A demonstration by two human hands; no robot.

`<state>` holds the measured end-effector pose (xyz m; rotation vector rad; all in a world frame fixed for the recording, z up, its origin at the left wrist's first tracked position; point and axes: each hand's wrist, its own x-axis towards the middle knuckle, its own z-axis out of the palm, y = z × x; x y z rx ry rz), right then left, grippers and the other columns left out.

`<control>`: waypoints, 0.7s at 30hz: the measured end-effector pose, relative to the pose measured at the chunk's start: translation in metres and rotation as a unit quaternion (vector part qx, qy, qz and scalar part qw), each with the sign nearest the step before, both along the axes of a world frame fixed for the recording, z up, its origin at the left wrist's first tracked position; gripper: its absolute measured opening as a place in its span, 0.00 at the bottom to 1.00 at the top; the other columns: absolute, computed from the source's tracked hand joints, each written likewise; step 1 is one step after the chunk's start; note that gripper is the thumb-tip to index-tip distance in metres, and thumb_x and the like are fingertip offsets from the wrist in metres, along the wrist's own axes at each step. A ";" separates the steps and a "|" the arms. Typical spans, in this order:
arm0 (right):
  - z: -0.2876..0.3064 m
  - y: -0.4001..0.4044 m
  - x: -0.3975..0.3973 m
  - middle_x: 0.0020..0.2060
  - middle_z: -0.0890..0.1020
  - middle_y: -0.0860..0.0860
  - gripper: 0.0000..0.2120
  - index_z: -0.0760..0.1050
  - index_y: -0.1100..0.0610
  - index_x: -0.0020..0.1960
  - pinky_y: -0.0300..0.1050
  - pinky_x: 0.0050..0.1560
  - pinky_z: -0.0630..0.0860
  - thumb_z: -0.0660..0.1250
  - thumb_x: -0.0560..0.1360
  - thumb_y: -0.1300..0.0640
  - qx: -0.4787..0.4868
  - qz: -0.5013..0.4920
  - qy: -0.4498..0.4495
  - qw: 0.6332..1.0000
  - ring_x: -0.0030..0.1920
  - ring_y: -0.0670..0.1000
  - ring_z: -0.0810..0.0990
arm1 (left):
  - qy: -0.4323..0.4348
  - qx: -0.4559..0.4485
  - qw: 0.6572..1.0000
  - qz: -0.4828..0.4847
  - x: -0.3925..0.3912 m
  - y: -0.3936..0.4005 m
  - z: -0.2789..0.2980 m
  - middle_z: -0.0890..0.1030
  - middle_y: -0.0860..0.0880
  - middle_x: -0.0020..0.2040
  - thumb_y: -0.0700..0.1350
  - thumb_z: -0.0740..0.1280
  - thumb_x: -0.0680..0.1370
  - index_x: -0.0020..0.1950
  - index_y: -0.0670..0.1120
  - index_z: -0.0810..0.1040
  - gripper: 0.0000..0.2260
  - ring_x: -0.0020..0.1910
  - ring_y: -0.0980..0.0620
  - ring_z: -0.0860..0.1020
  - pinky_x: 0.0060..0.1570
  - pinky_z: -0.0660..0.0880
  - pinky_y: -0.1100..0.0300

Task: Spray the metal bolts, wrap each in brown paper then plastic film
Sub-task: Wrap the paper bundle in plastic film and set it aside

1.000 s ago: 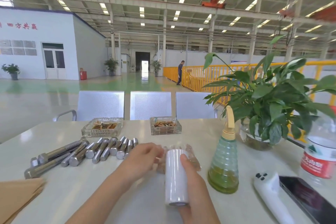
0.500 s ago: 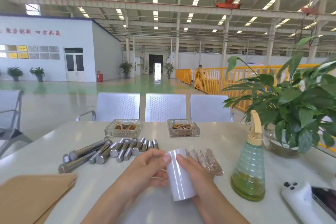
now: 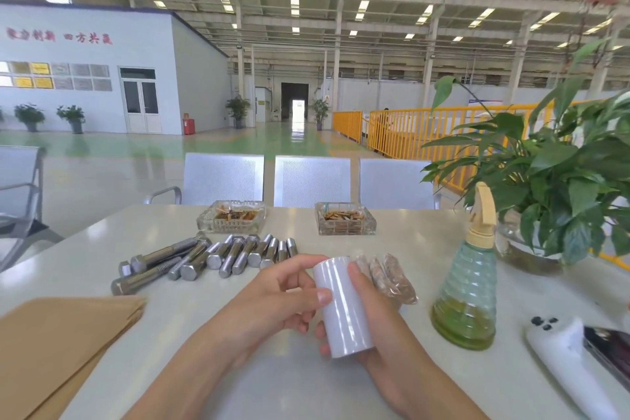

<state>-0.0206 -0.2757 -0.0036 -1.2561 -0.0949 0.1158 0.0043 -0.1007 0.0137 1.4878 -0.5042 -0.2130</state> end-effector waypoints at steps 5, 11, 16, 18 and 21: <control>0.003 0.000 -0.005 0.43 0.83 0.62 0.27 0.82 0.57 0.61 0.52 0.38 0.79 0.62 0.78 0.36 0.020 0.040 0.006 0.999 0.35 0.57 0.81 | -0.050 0.053 0.997 0.027 -0.002 -0.004 0.001 0.73 0.43 0.42 0.50 0.79 0.70 0.57 0.53 0.83 0.17 0.34 0.52 0.72 0.32 0.71 0.59; 0.008 0.001 -0.006 0.43 0.85 0.62 0.28 0.86 0.56 0.56 0.52 0.38 0.80 0.62 0.76 0.34 0.006 0.048 0.013 0.999 0.37 0.57 0.82 | -0.067 0.053 0.994 0.072 -0.003 -0.009 0.000 0.74 0.42 0.40 0.57 0.78 0.68 0.50 0.52 0.83 0.16 0.35 0.49 0.70 0.30 0.67 0.61; 0.004 0.002 -0.004 0.48 0.87 0.56 0.17 0.83 0.47 0.57 0.54 0.43 0.82 0.70 0.74 0.40 -0.058 -0.014 -0.046 0.997 0.43 0.57 0.86 | -0.076 0.034 0.984 0.159 -0.001 -0.009 -0.001 0.67 0.45 0.36 0.57 0.79 0.67 0.49 0.50 0.84 0.16 0.31 0.52 0.65 0.29 0.62 0.61; 0.005 0.001 -0.005 0.48 0.86 0.58 0.20 0.83 0.51 0.59 0.53 0.41 0.82 0.71 0.72 0.42 -0.018 -0.007 -0.044 0.999 0.43 0.58 0.85 | -0.067 0.010 0.987 0.145 0.000 -0.010 -0.001 0.67 0.46 0.35 0.54 0.77 0.71 0.52 0.51 0.85 0.13 0.30 0.53 0.65 0.28 0.64 0.61; 0.007 -0.002 -0.005 0.48 0.85 0.61 0.24 0.80 0.58 0.63 0.52 0.36 0.81 0.68 0.74 0.44 0.075 0.025 -0.023 0.997 0.39 0.58 0.83 | -0.046 -0.021 0.992 0.112 -0.001 -0.012 0.001 0.71 0.51 0.34 0.49 0.74 0.77 0.56 0.52 0.85 0.08 0.30 0.54 0.65 0.29 0.65 0.62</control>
